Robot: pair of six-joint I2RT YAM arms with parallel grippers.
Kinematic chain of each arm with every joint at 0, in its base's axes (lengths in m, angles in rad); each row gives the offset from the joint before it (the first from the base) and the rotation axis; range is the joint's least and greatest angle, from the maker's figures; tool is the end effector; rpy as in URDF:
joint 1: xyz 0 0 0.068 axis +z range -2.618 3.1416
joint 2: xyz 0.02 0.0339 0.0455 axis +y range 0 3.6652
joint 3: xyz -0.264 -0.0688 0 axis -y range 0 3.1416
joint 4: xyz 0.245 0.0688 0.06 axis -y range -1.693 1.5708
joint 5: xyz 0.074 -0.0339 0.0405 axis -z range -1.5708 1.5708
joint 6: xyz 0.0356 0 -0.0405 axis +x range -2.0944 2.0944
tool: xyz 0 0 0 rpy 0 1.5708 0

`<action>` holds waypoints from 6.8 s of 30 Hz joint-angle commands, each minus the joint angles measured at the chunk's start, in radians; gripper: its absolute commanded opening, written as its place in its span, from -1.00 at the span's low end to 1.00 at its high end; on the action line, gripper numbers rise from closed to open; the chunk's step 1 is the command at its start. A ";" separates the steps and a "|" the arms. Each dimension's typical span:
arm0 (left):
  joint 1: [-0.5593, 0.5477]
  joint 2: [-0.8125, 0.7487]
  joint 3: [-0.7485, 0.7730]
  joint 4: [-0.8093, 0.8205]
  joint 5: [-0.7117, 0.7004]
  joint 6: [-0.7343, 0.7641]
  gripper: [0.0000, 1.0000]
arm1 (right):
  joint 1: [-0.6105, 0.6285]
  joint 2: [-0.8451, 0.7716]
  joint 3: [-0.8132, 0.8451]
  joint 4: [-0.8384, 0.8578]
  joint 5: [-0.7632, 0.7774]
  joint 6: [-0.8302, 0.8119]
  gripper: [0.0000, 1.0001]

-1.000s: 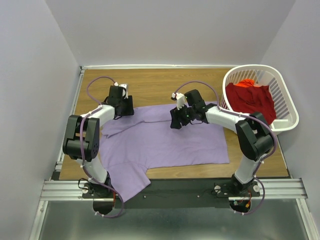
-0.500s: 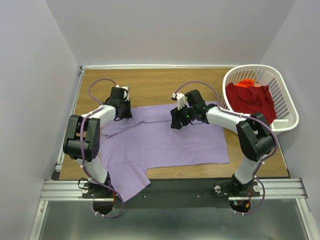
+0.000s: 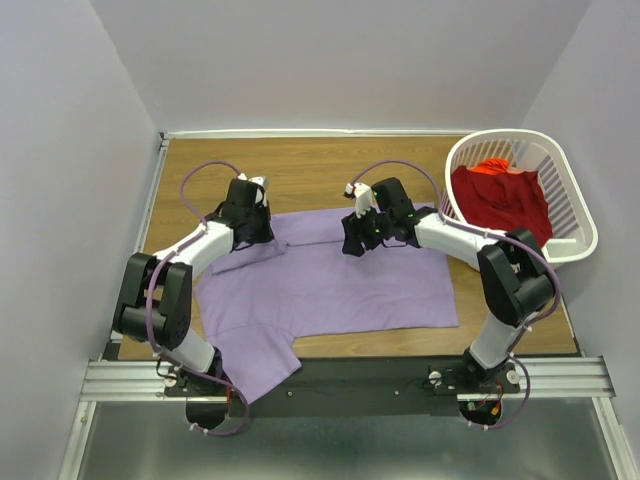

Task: Fold and stack the t-shirts
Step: Fold the tshirt

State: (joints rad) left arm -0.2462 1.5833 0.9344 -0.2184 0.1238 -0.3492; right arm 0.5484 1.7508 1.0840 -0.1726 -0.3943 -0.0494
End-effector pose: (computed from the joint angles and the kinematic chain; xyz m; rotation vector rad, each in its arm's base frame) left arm 0.3146 -0.0836 0.1939 -0.0711 2.4724 -0.4127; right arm 0.3071 0.2037 0.1893 -0.8959 2.2745 0.7022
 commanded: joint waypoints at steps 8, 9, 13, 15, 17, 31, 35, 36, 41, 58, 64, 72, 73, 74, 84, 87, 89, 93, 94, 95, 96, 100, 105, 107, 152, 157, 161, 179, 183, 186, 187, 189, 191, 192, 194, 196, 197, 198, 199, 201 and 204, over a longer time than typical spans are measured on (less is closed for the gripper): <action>-0.139 -0.158 -0.170 0.045 0.059 -0.195 -0.86 | 0.002 -0.034 -0.027 0.012 0.014 -0.012 0.30; -0.145 -0.169 -0.184 0.048 0.059 -0.203 -0.78 | 0.002 -0.034 -0.029 0.012 0.009 -0.012 0.30; -0.168 -0.233 -0.259 0.062 0.040 -0.264 -0.36 | 0.002 -0.039 -0.029 0.013 -0.009 -0.009 0.30; -0.171 -0.282 -0.307 0.070 0.028 -0.300 -0.15 | 0.002 -0.037 -0.027 0.015 -0.031 -0.009 0.30; -0.173 -0.319 -0.336 0.070 0.019 -0.323 0.01 | 0.002 -0.036 -0.018 0.016 -0.055 -0.006 0.30; 0.197 -0.479 -0.214 -0.039 -0.174 -0.125 0.76 | 0.139 0.235 0.278 0.082 -0.310 0.101 0.30; 0.278 -0.487 -0.206 0.002 -0.237 -0.073 0.78 | 0.182 0.326 0.414 0.088 -0.350 0.140 0.30; 0.303 -0.490 -0.209 0.025 -0.249 -0.063 0.78 | 0.195 0.369 0.441 0.091 -0.362 0.146 0.30; 0.315 -0.517 -0.261 0.120 -0.296 -0.048 0.78 | 0.216 0.487 0.588 0.094 -0.408 0.201 0.30; 0.324 -0.546 -0.281 0.165 -0.181 -0.048 0.78 | 0.285 0.737 0.826 0.097 -0.419 0.307 0.30; 0.324 -0.559 -0.279 0.166 -0.173 -0.048 0.77 | 0.300 0.759 0.838 0.094 -0.428 0.318 0.30; 0.324 -0.562 -0.282 0.171 -0.159 -0.050 0.77 | 0.327 0.736 0.814 0.096 -0.468 0.307 0.30; 0.324 -0.563 -0.282 0.171 -0.161 -0.048 0.77 | 0.329 0.736 0.814 0.097 -0.472 0.307 0.30; 0.324 -0.565 -0.282 0.171 -0.161 -0.048 0.77 | 0.334 0.736 0.809 0.096 -0.475 0.307 0.30; 0.324 -0.574 -0.287 0.172 -0.161 -0.048 0.76 | 0.377 0.632 0.693 0.094 -0.443 0.257 0.30; 0.324 -0.574 -0.289 0.174 -0.159 -0.048 0.76 | 0.390 0.592 0.645 0.096 -0.410 0.235 0.30; 0.324 -0.574 -0.289 0.174 -0.159 -0.047 0.75 | 0.397 0.572 0.630 0.094 -0.391 0.223 0.30; 0.324 -0.574 -0.290 0.174 -0.159 -0.048 0.76 | 0.409 0.541 0.594 0.094 -0.338 0.194 0.30; 0.324 -0.574 -0.289 0.174 -0.159 -0.048 0.75 | 0.410 0.538 0.591 0.094 -0.330 0.191 0.30; 0.324 -0.574 -0.290 0.175 -0.159 -0.048 0.75 | 0.416 0.535 0.582 0.093 -0.322 0.183 0.30; 0.324 -0.574 -0.290 0.174 -0.159 -0.047 0.75 | 0.418 0.529 0.580 0.094 -0.319 0.180 0.31; 0.324 -0.577 -0.290 0.174 -0.161 -0.047 0.75 | 0.435 0.533 0.580 0.094 -0.324 0.177 0.31; 0.324 -0.582 -0.292 0.175 -0.159 -0.047 0.75 | 0.467 0.558 0.597 0.094 -0.328 0.180 0.31; 0.324 -0.583 -0.292 0.175 -0.161 -0.047 0.75 | 0.482 0.575 0.603 0.094 -0.325 0.180 0.31; 0.420 0.187 0.049 0.177 -0.108 -0.086 -0.23 | 0.078 -0.042 0.034 0.084 0.206 0.112 0.30; 0.432 0.208 0.087 0.153 -0.194 -0.067 -0.73 | 0.064 -0.039 0.034 0.082 0.215 0.106 0.30; 0.466 0.228 0.150 0.119 -0.333 -0.034 -1.00 | 0.061 -0.024 0.040 0.082 0.280 0.091 0.30; 0.463 0.362 0.462 0.076 -0.515 0.059 0.28 | 0.004 0.171 0.244 0.053 0.778 -0.041 0.29; 0.430 0.253 0.422 0.071 -0.516 0.046 0.36 | -0.031 0.171 0.243 0.050 0.802 -0.037 0.24; 0.380 0.127 0.360 0.067 -0.507 0.042 0.36 | -0.050 0.173 0.234 0.041 0.810 -0.021 0.20; 0.368 0.066 0.321 0.062 -0.504 0.042 0.36 | -0.054 0.173 0.228 0.038 0.807 -0.006 0.15; 0.322 0.009 0.275 0.063 -0.469 0.041 0.36 | -0.064 0.177 0.221 0.038 0.795 0.012 0.07; 0.299 -0.057 0.207 0.045 -0.446 0.038 0.36 | -0.070 0.184 0.215 0.035 0.798 0.019 0.04; 0.289 -0.087 0.186 0.041 -0.397 0.032 0.36 | -0.074 0.190 0.215 0.035 0.796 0.019 0.00; 0.285 -0.109 0.117 0.025 -0.354 0.018 0.36 | -0.079 0.200 0.215 0.035 0.793 0.017 0.00; 0.280 -0.117 0.048 0.042 -0.328 0.010 0.36 | -0.085 0.220 0.217 0.036 0.787 0.020 -0.08; 0.278 -0.111 0.032 0.040 -0.323 0.013 0.36 | -0.087 0.228 0.217 0.036 0.785 0.022 -0.10; 0.280 -0.100 0.023 0.037 -0.316 0.019 0.36 | -0.091 0.234 0.217 0.036 0.785 0.025 -0.11; 0.280 -0.079 0.005 0.037 -0.316 0.022 0.36 | -0.094 0.248 0.217 0.036 0.781 0.028 -0.16; 0.280 -0.054 -0.008 0.043 -0.314 0.029 0.36 | -0.102 0.256 0.211 0.036 0.773 0.031 -0.22; 0.280 -0.002 -0.006 0.040 -0.334 0.044 0.37 | -0.110 0.271 0.191 0.036 0.773 0.034 -0.23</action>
State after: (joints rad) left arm 0.0322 1.5471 0.9253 -0.1745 -0.2245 -0.3180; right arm 0.4545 1.9995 1.3025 -0.1196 0.3752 -0.0349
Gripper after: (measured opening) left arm 0.680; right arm 0.387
